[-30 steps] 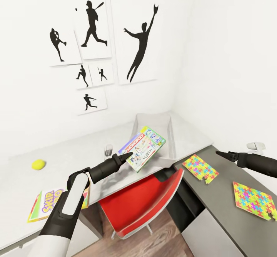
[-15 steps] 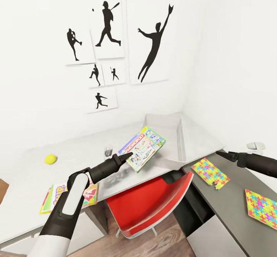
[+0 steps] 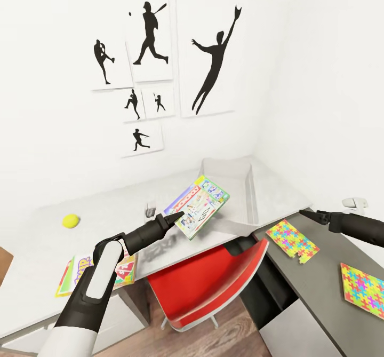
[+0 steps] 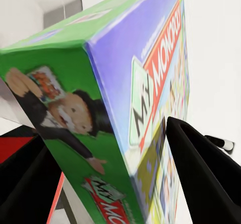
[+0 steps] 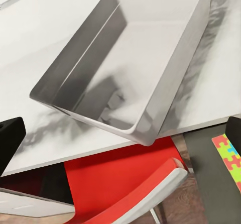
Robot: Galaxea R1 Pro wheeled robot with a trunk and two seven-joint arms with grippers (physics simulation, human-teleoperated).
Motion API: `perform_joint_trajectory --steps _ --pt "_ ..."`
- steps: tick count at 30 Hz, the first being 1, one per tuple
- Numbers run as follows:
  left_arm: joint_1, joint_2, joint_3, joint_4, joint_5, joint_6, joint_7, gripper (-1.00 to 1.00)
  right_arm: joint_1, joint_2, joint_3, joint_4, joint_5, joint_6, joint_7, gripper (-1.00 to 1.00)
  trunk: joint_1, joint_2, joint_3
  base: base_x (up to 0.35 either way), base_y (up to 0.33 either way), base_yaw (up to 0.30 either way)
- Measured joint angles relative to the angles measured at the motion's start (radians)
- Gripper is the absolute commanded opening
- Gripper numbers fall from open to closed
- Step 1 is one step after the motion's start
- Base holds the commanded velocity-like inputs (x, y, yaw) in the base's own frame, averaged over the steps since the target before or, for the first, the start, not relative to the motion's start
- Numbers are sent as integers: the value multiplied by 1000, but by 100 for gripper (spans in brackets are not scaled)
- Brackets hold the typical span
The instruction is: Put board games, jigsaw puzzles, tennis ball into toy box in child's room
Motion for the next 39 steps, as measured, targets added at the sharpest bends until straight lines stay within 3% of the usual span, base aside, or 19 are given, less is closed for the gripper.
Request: perform_joint_trajectory --steps 28,39 --pt "0 1 0 -3 0 0 -3 -100 0 0 0 0 0 0 0 100 0 0 0 52 -30 2" --pt "0 1 0 -3 0 0 -3 -100 0 0 2 0 1 0 0 100 0 0 0 2 -1 194"
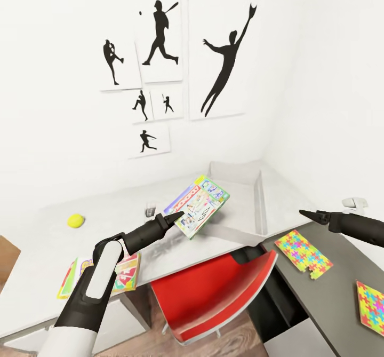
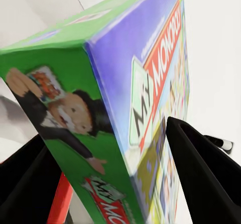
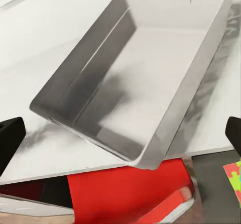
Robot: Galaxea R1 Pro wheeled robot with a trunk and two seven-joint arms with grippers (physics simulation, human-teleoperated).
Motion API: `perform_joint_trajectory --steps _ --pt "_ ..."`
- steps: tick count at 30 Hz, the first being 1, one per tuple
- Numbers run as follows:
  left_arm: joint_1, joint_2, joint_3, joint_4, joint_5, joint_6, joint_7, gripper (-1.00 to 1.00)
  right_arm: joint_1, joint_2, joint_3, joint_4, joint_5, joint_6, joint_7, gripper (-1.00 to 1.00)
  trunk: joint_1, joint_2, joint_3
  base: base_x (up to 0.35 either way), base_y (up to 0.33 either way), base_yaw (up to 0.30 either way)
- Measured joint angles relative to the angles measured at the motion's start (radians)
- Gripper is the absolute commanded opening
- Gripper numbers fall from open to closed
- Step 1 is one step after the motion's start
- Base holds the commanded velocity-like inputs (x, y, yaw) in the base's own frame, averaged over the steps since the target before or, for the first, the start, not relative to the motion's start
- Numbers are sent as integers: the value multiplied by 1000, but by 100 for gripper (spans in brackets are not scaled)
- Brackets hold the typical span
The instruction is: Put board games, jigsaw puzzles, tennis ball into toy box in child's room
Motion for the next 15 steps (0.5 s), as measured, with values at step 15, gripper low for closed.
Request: perform_joint_trajectory --steps 15 --pt "0 -1 0 -3 2 0 -1 -100 0 0 -1 0 -1 0 0 100 0 0 0 115 0 77"
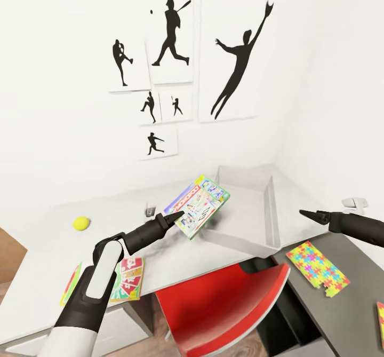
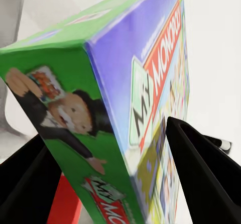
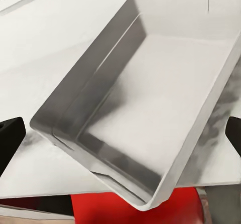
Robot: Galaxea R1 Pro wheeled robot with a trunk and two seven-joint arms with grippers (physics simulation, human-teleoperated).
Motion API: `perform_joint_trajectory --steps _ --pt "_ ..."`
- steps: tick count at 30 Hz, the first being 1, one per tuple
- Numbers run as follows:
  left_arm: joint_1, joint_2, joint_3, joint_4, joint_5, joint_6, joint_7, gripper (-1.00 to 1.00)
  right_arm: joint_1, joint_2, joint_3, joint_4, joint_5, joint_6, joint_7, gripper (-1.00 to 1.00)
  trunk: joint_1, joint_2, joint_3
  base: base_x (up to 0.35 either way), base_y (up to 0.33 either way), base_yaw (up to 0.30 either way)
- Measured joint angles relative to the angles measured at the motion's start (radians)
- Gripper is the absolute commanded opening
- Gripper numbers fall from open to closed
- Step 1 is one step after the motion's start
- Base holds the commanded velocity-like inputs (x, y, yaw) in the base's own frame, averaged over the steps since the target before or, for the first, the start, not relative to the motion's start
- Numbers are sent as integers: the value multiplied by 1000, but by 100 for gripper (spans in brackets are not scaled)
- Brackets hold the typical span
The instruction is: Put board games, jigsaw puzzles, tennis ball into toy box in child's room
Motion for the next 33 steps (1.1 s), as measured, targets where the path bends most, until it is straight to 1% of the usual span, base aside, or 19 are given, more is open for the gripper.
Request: perform_joint_trajectory --steps 11,33 --pt "0 0 -1 -1 1 0 4 -100 0 0 1 0 0 3 0 100 0 0 9 30 0 10" --pt "-1 -1 -1 -1 1 0 4 -100 0 0 1 0 0 6 -1 100 0 0 41 3 0 1"
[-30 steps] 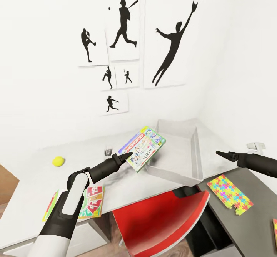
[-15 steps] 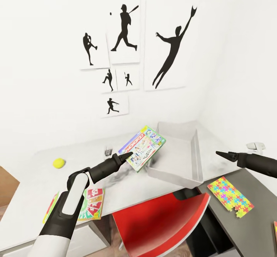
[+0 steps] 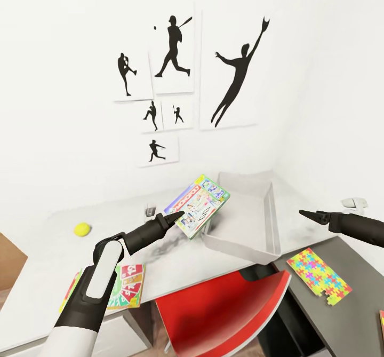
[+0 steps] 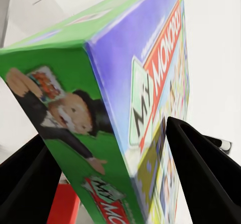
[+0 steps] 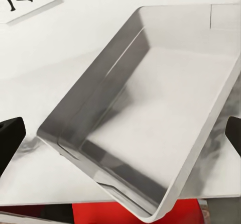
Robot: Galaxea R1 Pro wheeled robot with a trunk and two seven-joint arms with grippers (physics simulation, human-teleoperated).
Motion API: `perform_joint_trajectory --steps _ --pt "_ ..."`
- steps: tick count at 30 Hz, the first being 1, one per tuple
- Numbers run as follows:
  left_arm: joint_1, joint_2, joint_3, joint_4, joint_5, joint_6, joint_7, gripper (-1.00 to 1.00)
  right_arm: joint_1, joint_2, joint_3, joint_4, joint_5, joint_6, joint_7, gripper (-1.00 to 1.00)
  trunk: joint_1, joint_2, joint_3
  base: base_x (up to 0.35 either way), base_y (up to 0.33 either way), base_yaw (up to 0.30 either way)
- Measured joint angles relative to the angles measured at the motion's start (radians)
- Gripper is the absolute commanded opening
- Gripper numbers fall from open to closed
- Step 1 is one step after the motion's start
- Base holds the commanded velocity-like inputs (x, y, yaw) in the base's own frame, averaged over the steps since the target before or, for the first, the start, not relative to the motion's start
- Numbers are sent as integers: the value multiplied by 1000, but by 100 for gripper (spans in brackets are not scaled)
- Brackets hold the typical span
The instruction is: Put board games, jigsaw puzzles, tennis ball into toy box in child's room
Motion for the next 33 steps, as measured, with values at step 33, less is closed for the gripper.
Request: perform_joint_trajectory --steps 33 --pt "0 -1 0 0 0 0 -3 -100 0 0 0 0 0 0 0 100 0 0 51 0 0 47"
